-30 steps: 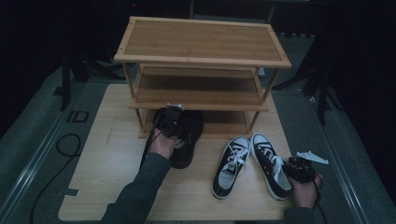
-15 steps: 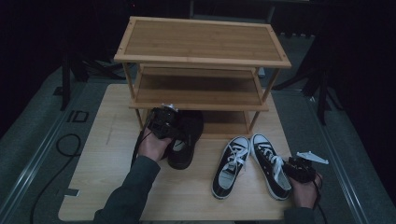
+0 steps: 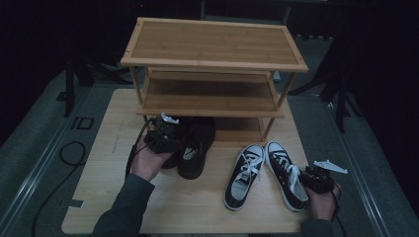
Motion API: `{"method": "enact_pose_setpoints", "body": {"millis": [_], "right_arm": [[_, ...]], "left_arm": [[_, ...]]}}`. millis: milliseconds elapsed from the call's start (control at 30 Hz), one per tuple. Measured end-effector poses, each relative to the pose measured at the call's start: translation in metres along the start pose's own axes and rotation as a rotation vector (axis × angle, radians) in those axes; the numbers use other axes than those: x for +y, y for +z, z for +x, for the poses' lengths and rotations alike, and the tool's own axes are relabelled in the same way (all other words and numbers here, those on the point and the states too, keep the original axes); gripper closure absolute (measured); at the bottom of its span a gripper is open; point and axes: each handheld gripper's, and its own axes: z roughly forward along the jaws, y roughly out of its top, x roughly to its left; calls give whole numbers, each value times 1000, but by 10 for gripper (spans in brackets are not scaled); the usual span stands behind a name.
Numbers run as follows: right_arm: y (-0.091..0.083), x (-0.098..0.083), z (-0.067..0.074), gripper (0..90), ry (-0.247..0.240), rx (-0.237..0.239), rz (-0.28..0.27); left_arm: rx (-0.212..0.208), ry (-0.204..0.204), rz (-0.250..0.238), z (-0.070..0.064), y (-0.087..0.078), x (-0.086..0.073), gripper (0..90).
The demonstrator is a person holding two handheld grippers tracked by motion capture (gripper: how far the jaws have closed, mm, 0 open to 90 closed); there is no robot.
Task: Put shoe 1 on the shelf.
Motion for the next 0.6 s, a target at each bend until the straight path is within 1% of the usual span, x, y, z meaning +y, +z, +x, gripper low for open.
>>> {"method": "enact_pose_setpoints", "body": {"millis": [67,133,200,333,400,467,500,600], "right_arm": [[0,0,0,514,0,0,0],[0,0,0,514,-3,-1,-2],[0,0,0,514,-3,-1,-2],[0,0,0,514,1,-1,-1],[0,0,0,514,4,-1,0],[0,0,0,514,3,-1,1],[0,0,0,514,3,-1,1],[0,0,0,514,3,-1,1]], "left_arm": [[-5,14,0,0,-3,-3,622],[-20,30,7,1,-5,-6,633],[-29,32,1,1,-8,-10,641],[-33,49,-15,0,-15,-16,638],[-57,52,-27,0,-21,-19,642],[-58,66,-35,-2,-25,-21,643],[-59,78,-33,-2,-27,-22,648],[-64,97,-25,-4,-28,-25,656]]}}
